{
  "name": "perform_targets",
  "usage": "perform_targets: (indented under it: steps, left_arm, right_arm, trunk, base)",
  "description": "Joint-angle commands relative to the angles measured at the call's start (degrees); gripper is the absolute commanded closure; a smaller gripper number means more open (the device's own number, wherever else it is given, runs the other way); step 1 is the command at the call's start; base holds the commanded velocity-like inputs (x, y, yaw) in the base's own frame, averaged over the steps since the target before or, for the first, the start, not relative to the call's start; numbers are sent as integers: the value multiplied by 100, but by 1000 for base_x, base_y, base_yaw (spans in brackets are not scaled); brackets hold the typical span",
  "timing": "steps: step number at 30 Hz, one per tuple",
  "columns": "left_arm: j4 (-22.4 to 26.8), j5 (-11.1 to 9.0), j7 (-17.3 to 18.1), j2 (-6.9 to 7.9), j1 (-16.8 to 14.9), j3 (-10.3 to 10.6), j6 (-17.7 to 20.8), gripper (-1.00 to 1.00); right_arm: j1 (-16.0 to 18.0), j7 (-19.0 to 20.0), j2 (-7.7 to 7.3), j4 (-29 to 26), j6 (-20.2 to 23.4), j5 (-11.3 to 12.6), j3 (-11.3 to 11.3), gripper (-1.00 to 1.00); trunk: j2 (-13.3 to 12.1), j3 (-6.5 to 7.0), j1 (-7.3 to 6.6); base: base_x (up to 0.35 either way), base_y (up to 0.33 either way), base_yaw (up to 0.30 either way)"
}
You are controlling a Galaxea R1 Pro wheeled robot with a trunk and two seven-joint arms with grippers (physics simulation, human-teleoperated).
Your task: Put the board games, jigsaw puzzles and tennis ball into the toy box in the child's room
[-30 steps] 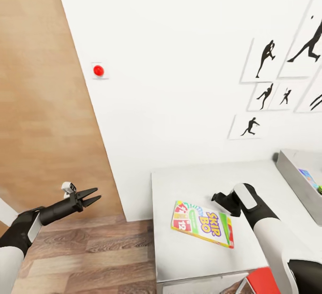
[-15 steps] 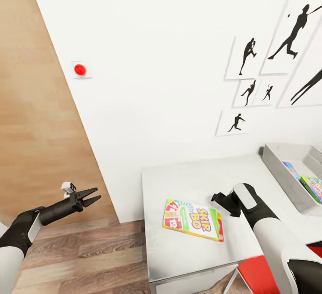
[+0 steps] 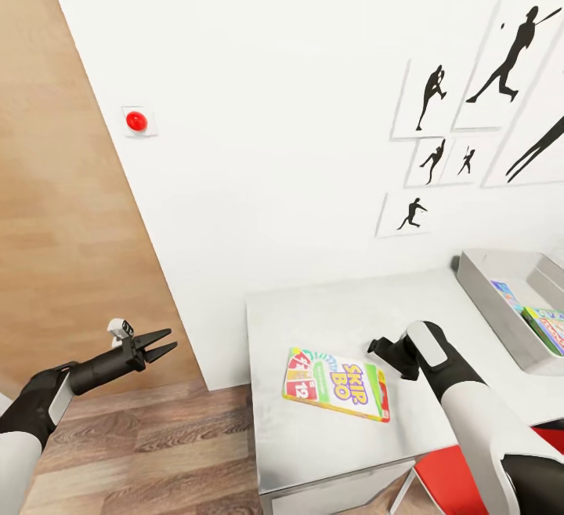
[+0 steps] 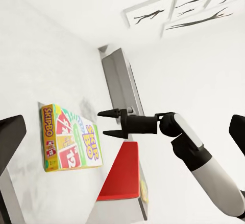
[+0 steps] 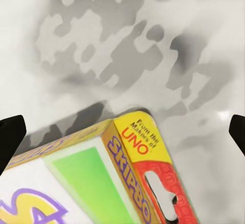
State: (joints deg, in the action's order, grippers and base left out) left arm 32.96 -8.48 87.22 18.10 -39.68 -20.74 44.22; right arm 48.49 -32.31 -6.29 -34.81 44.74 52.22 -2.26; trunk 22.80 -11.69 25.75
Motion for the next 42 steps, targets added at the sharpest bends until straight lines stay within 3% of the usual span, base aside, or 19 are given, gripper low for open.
perform_targets:
  steps: [1,42]
  left_arm:
    - [0,4,23,0,-4,-2,61,-100]
    - [0,13,5,-9,-4,18,60,-100]
  right_arm:
    - [4,-56,1,-8,9,60,-7,-100]
    - [3,-56,-30,36,9,60,-7,-100]
  trunk:
    - [12,-12,3]
    - [12,-192,3]
  base:
    - [0,0,0]
    - [-5,16,0]
